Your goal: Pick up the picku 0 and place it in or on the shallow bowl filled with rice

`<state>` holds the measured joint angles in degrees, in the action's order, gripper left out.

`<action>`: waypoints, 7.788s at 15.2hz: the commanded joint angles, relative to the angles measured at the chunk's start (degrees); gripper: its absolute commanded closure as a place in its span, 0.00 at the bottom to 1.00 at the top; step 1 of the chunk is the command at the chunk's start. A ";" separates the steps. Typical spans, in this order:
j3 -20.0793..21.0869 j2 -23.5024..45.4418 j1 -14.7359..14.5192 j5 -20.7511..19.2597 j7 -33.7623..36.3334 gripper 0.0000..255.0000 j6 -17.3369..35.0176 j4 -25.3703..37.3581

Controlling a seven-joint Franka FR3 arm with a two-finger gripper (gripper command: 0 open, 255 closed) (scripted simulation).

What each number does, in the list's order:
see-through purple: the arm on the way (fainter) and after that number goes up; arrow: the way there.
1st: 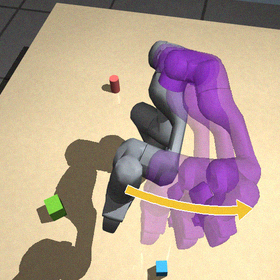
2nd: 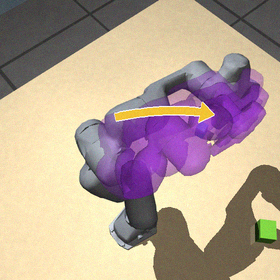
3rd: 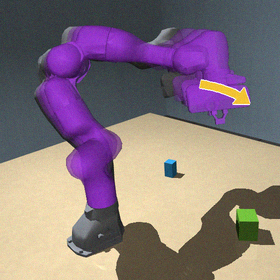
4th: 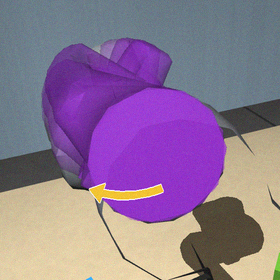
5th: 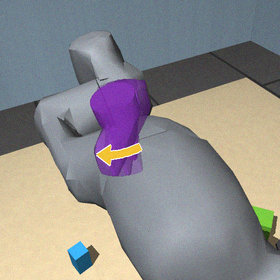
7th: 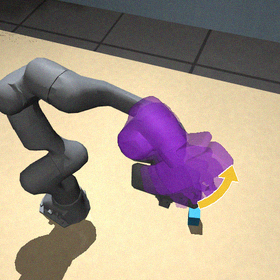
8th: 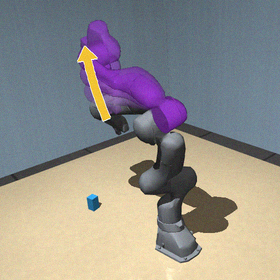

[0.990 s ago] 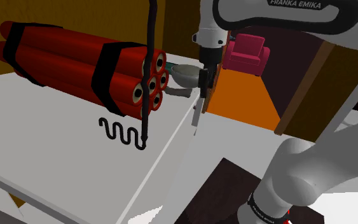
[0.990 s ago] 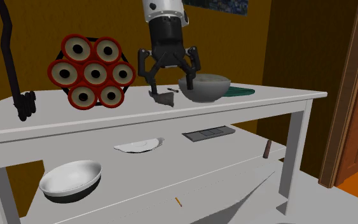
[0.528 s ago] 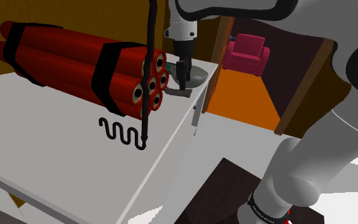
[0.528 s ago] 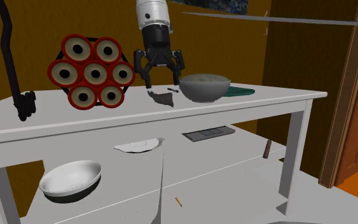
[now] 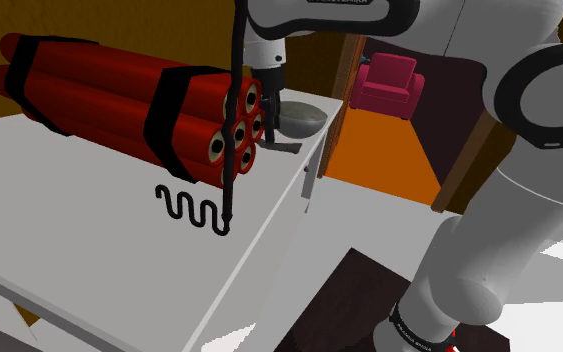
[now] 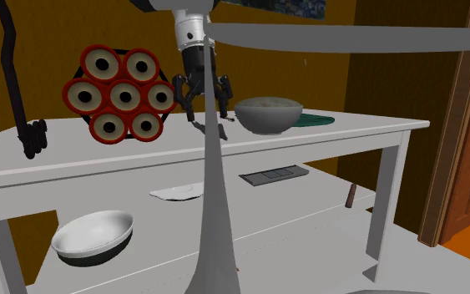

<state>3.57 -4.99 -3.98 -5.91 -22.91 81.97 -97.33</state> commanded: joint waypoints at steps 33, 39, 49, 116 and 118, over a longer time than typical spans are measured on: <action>-4.20 -9.98 2.84 4.79 -5.53 0.00 15.34 -17.01; -3.64 -9.98 3.47 4.94 -5.65 0.00 15.35 -17.01; -3.61 -10.35 3.47 4.94 -5.64 1.00 15.20 -17.22; -11.35 2.12 10.54 4.06 -20.78 0.00 0.50 10.27; -11.40 2.21 10.58 4.07 -20.86 0.00 0.53 10.32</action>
<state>-7.74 -3.01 6.53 -1.80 -43.72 82.57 -86.92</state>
